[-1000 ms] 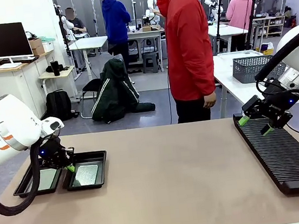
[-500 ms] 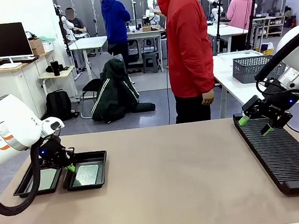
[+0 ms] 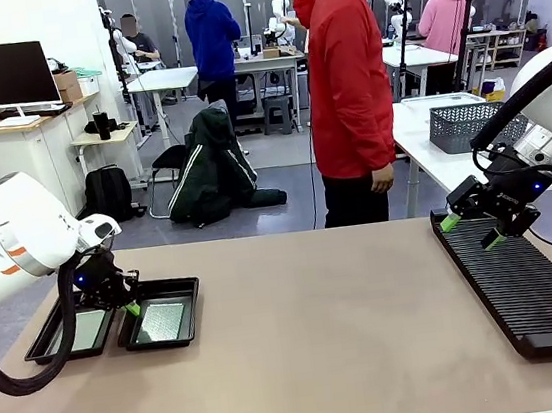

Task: Inspect and transfer BCBs to ESD trays.
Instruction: Pick up the ESD tray and place it on the left side of the table.

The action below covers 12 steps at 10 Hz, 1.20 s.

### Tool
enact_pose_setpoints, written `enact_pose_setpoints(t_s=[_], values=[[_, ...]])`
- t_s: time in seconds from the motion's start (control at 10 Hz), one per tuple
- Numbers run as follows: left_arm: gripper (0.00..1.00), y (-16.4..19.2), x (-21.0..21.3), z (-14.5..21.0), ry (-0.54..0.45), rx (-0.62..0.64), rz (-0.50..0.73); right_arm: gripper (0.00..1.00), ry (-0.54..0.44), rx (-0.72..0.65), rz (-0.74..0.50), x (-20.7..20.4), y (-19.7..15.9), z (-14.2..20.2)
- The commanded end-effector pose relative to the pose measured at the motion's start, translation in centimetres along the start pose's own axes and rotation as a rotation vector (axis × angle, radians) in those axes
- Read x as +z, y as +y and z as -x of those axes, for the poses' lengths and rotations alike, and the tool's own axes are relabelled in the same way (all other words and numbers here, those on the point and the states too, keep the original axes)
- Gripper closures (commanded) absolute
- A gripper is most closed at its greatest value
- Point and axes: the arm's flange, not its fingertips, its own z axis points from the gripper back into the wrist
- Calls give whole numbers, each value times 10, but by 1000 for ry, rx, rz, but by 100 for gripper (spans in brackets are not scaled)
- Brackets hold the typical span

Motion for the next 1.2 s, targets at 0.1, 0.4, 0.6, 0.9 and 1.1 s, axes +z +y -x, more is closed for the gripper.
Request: enact_pose_setpoints(t_s=[0.1,0.4,0.6,0.9,1.1], values=[[97,-1,1,-9,34,21,-23,0,-4,-25,-3,0,2,-1],[81,-2,1,-10,42,35,-22,0,-4,-25,-3,0,2,-1],[68,-4,4,-9,42,35,-30,0,-4,-25,-3,0,2,-1],[50,-9,14,-4,29,17,-28,0,-4,-25,-3,0,2,-1],[38,-20,34,0,29,12,-76,0,-4,-25,-3,0,2,-1]])
